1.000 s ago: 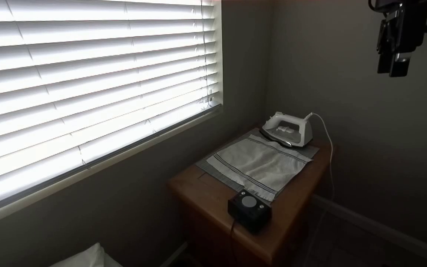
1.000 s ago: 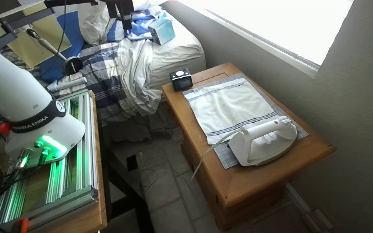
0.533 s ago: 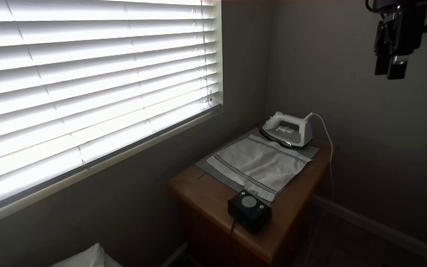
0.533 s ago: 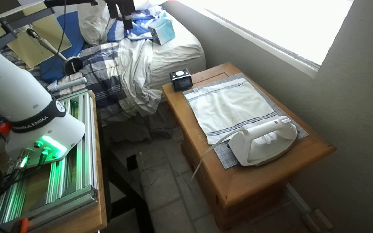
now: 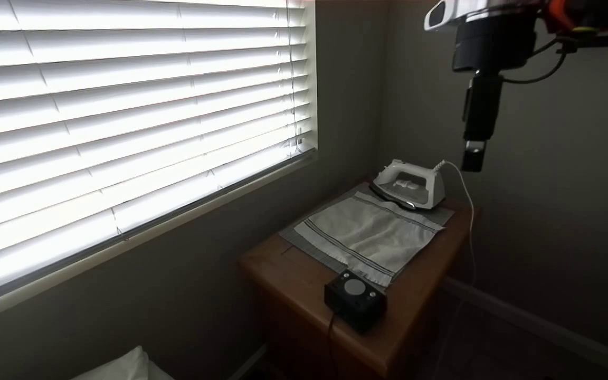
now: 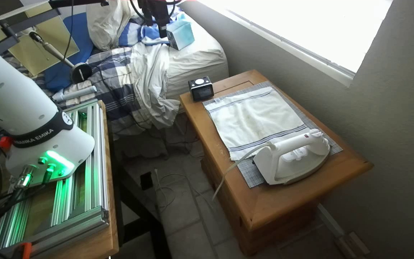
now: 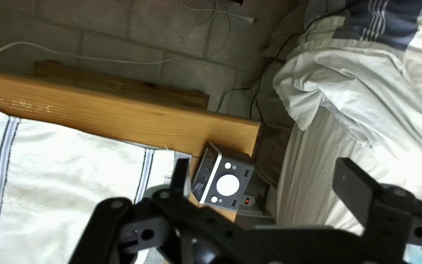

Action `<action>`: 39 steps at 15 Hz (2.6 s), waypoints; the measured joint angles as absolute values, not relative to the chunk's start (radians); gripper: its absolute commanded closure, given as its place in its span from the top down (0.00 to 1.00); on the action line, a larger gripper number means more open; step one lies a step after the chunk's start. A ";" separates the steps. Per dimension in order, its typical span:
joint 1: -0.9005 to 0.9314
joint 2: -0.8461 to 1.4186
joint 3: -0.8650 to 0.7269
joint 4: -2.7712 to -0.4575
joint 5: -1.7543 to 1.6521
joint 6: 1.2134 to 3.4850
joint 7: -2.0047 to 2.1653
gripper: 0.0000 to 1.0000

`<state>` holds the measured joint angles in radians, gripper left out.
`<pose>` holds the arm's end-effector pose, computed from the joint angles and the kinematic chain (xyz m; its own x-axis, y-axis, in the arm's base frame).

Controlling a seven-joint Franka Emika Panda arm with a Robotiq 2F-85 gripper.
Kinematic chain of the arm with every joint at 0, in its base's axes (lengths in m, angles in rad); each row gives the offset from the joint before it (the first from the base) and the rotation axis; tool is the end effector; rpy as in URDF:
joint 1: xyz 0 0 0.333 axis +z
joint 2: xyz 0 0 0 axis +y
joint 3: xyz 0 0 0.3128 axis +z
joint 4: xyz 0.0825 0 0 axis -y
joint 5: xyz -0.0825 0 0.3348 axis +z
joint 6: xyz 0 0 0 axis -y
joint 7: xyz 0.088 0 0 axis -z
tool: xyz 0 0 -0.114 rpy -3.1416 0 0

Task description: Press a button on the alarm clock.

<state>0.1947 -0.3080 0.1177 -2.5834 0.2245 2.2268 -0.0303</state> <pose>0.3548 0.1229 0.3836 0.9790 0.1968 -0.0532 0.1881 -0.9727 -0.1362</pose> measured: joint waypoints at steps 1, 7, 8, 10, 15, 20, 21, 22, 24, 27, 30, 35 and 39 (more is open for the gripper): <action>0.196 -0.259 0.129 -2.562 0.233 2.271 -0.004 1.00; 0.195 0.049 0.163 -2.401 0.191 2.448 0.236 1.00; 0.196 0.101 0.163 -2.371 0.169 2.450 0.278 1.00; 0.201 0.198 0.165 -2.309 0.152 2.421 0.289 1.00; 0.204 0.266 0.167 -2.248 0.150 2.400 0.289 1.00; 0.204 0.267 0.165 -2.246 0.150 2.398 0.289 1.00; 0.203 0.273 0.164 -2.245 0.154 2.398 0.292 1.00; 0.203 0.283 0.162 -2.242 0.155 2.400 0.299 0.75; 0.203 0.316 0.157 -2.230 0.156 2.416 0.315 0.66; 0.202 0.378 0.145 -2.201 0.159 2.452 0.340 0.44; 0.203 0.447 0.138 -2.157 0.159 2.460 0.371 0.24; 0.215 0.564 0.138 -2.065 0.179 2.474 0.411 0.00; 0.218 0.636 0.138 -2.002 0.201 2.474 0.418 0.00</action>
<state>0.2179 0.6358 0.1383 -2.0017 0.2015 2.4742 0.4179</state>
